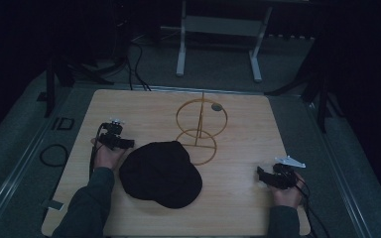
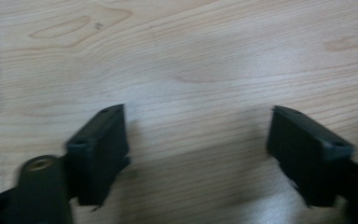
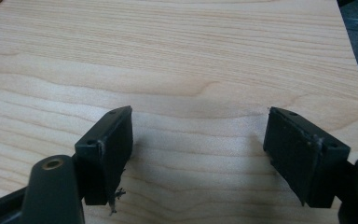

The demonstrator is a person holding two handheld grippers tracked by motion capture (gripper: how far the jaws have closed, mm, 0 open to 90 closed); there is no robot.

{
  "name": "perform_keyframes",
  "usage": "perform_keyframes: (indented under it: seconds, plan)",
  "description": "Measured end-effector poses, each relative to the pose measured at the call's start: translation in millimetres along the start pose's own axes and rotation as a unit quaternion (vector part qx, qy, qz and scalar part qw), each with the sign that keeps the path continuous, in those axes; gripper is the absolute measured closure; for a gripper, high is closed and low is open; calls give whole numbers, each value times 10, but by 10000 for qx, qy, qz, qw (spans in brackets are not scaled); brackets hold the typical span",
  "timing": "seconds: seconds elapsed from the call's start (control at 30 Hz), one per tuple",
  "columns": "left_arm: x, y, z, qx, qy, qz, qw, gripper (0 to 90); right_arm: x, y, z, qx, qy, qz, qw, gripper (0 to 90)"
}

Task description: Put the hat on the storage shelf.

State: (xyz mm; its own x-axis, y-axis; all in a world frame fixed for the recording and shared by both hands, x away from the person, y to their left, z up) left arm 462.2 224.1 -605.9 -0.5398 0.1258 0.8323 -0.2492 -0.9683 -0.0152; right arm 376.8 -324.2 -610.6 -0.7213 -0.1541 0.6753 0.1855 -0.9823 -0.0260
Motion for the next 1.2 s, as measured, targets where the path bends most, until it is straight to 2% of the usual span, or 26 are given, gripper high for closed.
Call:
perform_keyframes:
  seconds: [0.03, 0.13, 0.17, 0.2, 0.37, 0.47, 0.6, 0.9, 1.2]
  plan:
    - [0, 0, 0, 0, 0, 0, 10000, 301, 0, 0, 0, 0, 0, 0, 10000, 239]
    - [40, -13, -6, 34, -63, 4, 10000, 348, 0, 0, 0, -1, -1, -1, 10000, 239]
    - [49, -10, -10, 39, -79, -26, 10000, 423, 0, 0, 0, -2, -1, 0, 10000, 239]
    - [54, -3, -12, 51, -85, -71, 9999, 436, 0, 0, 0, 1, 0, 1, 10000, 239]
    - [114, 62, -3, 169, -102, -473, 9987, 519, -4, 1, 3, 5, -2, 8, 10000, 237]
    - [148, 126, -17, 6, -182, -721, 9972, 569, -4, 1, 4, 6, -3, 9, 10000, 236]
    - [228, 207, 3, -70, -74, -910, 9958, 637, -4, 1, 4, 7, -4, 11, 10000, 236]
    - [473, 268, 56, -205, 192, -966, 9949, 663, -23, 5, 19, 13, -15, 8, 10000, 223]
    - [667, 375, 82, -591, 196, -1195, 9909, 638, -43, 6, 37, -7, -30, 1, 10000, 214]
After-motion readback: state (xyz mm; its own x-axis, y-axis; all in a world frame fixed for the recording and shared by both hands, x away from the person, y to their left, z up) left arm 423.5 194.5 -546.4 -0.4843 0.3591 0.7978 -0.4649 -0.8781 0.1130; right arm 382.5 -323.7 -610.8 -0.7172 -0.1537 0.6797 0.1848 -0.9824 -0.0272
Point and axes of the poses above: each handheld gripper's, and its own axes: x roughly backward along the jaws, z roughly out of its top, y roughly to its right, the point moved 7 cm from there along -x, roughly forward along the jaws, and after that the axes turned 2 degrees about -x, right-handed, at the moved point
